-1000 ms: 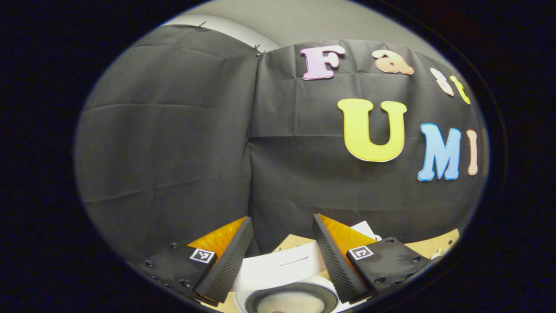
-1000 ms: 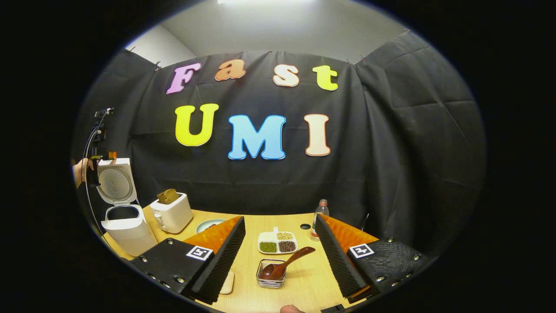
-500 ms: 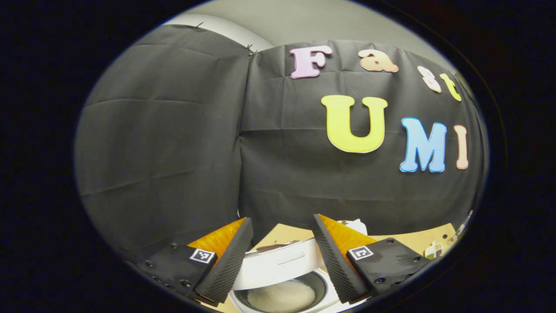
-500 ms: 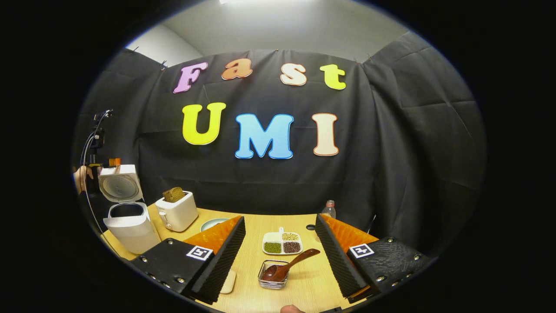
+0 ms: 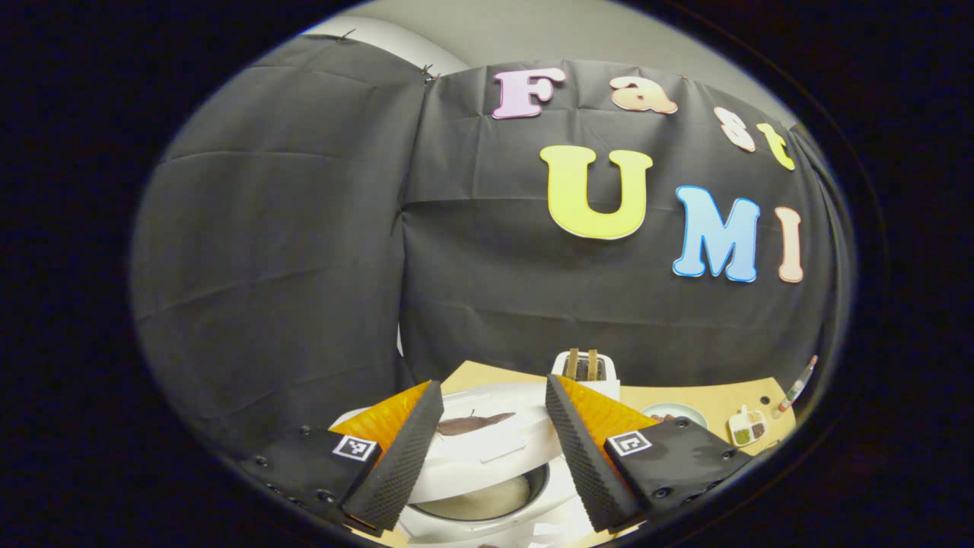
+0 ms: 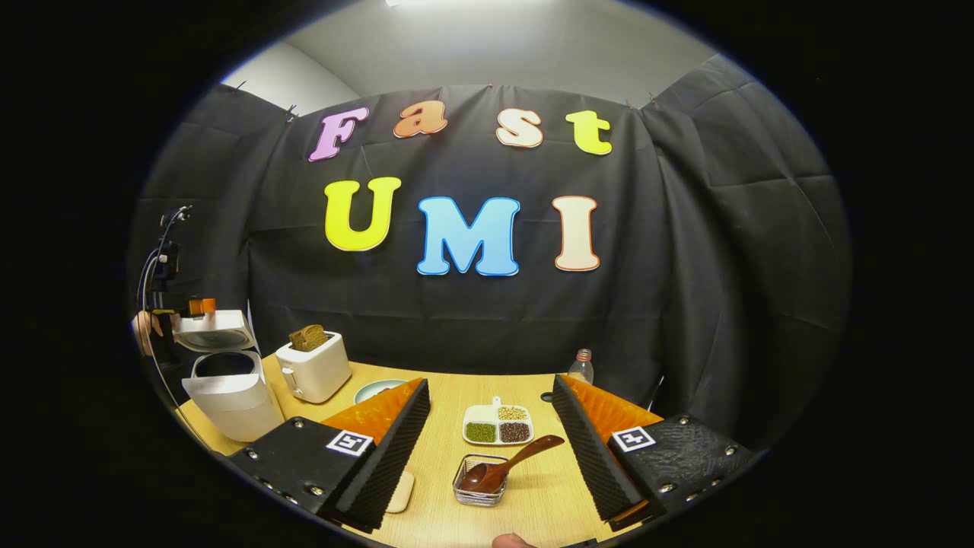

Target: Close the left gripper, press the button to open the rice cooker; take a wooden spoon from the chopstick holder with the right hand, scoop a spoonful of rice and pour it into the rice cooker, then put the wooden spoon back into the chopstick holder.

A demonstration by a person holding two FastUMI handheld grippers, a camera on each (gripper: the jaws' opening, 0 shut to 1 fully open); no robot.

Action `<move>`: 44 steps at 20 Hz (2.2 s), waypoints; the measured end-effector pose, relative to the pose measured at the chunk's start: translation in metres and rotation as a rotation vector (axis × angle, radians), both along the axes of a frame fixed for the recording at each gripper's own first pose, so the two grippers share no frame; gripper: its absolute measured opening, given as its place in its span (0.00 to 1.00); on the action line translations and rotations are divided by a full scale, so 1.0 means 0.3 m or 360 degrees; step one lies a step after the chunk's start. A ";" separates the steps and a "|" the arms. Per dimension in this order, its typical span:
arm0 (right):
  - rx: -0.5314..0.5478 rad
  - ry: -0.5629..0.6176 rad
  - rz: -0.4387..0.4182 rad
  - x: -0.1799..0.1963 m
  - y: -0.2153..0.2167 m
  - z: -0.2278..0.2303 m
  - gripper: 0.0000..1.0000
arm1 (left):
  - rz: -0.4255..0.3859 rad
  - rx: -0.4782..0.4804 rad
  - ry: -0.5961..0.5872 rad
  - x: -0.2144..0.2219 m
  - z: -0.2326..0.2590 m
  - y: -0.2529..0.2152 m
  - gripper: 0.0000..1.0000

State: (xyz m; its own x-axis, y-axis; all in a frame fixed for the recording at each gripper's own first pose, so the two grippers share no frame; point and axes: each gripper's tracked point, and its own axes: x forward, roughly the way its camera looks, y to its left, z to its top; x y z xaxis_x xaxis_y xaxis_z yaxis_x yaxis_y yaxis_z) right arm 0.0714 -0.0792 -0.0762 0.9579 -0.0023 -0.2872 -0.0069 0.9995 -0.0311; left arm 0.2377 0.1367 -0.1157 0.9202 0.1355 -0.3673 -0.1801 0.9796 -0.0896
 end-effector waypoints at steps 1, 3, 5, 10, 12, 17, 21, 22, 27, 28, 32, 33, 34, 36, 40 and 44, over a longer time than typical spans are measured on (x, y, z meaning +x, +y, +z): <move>-0.0007 0.0001 0.0003 -0.001 0.000 0.001 0.98 | -0.0002 -0.0010 0.0009 -0.008 -0.016 -0.011 0.99; -0.0017 0.0006 0.0008 -0.001 0.003 -0.008 0.98 | -0.0010 -0.0019 0.0023 -0.026 -0.038 -0.026 0.95; -0.0022 0.0012 0.0015 -0.006 0.009 -0.012 0.98 | -0.0020 -0.0012 0.0042 -0.047 -0.065 -0.038 0.95; -0.0025 0.0025 0.0015 -0.010 0.012 -0.026 0.98 | -0.0029 -0.0035 0.0153 -0.118 -0.192 -0.066 0.96; -0.0031 0.0021 0.0012 -0.010 0.009 -0.029 0.99 | -0.0044 -0.0042 0.0181 -0.131 -0.223 -0.074 0.96; -0.0044 0.0029 0.0022 -0.014 0.027 -0.039 0.99 | -0.0069 -0.0004 0.0189 -0.141 -0.256 -0.070 1.00; -0.0079 0.0010 0.0043 -0.013 0.041 -0.035 0.99 | -0.0104 0.0036 0.0227 -0.165 -0.299 -0.086 0.96; -0.0089 0.0014 0.0046 -0.016 0.042 -0.038 0.99 | -0.0107 0.0042 0.0243 -0.167 -0.315 -0.091 0.96; -0.0104 0.0037 0.0049 -0.022 0.039 -0.054 0.97 | -0.0122 0.0105 0.0277 -0.173 -0.352 -0.111 0.92; -0.0105 0.0038 0.0047 -0.025 0.036 -0.055 0.98 | -0.0119 0.0090 0.0284 -0.176 -0.357 -0.115 0.92; -0.0085 0.0044 0.0043 -0.023 0.036 -0.058 0.98 | -0.0133 0.0115 0.0314 -0.180 -0.389 -0.124 0.97; -0.0071 0.0045 0.0046 -0.021 0.043 -0.057 0.98 | -0.0120 0.0087 0.0306 -0.188 -0.380 -0.124 0.98; -0.0054 0.0053 0.0056 -0.018 0.055 -0.064 0.98 | -0.0110 0.0064 0.0302 -0.185 -0.386 -0.123 0.99; -0.0020 0.0066 0.0069 -0.013 0.076 -0.073 0.97 | -0.0134 0.0058 0.0308 -0.189 -0.387 -0.122 0.98; 0.0044 0.0039 0.0131 -0.004 0.137 -0.041 0.97 | -0.0202 0.0095 0.0262 -0.187 -0.370 -0.124 0.98; 0.0041 -0.0003 0.0176 0.006 0.177 -0.001 0.98 | -0.0210 0.0086 0.0224 -0.190 -0.326 -0.128 0.98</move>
State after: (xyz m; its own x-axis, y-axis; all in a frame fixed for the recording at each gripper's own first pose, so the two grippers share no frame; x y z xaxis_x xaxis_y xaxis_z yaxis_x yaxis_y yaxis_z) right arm 0.0731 -0.0260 -0.0764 0.9524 0.1109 -0.2840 -0.1173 0.9931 -0.0054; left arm 0.1807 0.0984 -0.2135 0.8714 0.0405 -0.4889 -0.0570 0.9982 -0.0189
